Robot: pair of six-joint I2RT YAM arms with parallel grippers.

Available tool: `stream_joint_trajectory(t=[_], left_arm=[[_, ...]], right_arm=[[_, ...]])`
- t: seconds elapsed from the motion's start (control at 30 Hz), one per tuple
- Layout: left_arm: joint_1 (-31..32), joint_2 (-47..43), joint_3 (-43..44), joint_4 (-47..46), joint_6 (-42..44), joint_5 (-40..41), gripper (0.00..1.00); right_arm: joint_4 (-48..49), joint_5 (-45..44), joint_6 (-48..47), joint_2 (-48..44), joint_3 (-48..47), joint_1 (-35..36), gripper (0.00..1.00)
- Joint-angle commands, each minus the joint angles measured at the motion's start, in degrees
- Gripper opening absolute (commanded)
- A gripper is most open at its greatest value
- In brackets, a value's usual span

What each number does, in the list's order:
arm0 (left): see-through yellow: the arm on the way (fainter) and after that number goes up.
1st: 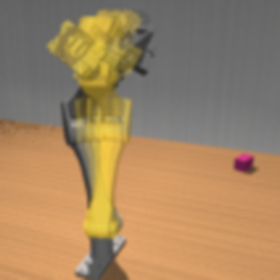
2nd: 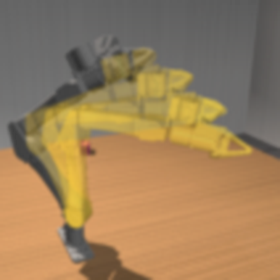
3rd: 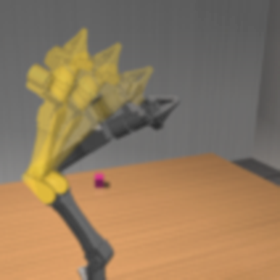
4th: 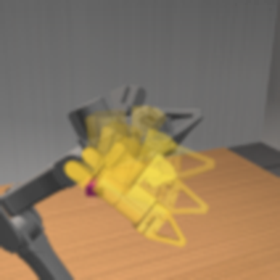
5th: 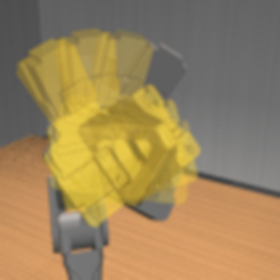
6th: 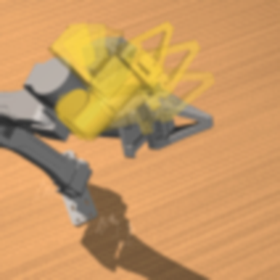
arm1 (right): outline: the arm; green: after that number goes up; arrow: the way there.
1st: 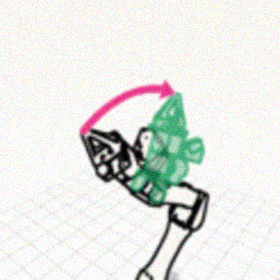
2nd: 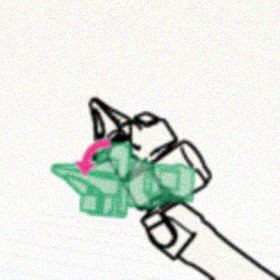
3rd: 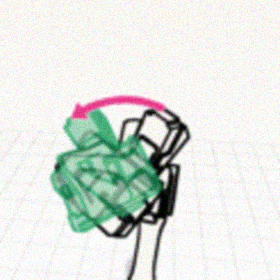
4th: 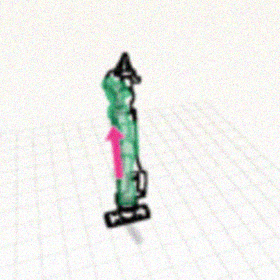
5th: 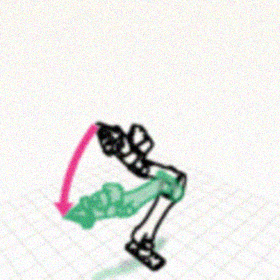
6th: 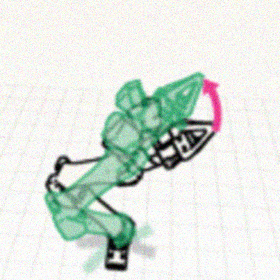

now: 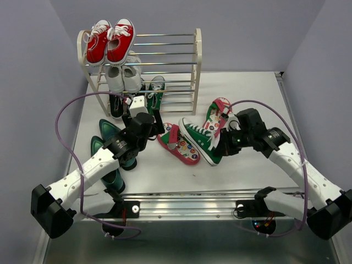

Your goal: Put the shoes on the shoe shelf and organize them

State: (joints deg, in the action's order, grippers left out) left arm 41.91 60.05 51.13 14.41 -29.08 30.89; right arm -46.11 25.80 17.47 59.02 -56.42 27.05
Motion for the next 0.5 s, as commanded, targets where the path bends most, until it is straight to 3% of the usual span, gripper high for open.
stream_joint_trajectory(t=[0.0, 0.47], left_arm=[[-0.16, 0.15, 2.30, -1.49, -1.06, 1.80, 0.99], [-0.25, -2.04, -0.07, -1.67, -1.77, 2.24, 0.99]], right_arm=[[9.54, 4.43, -0.95, 2.58, -4.48, 2.57, 0.01], [21.06, -16.30, -0.60, 21.56, -17.92, 10.03, 0.01]])
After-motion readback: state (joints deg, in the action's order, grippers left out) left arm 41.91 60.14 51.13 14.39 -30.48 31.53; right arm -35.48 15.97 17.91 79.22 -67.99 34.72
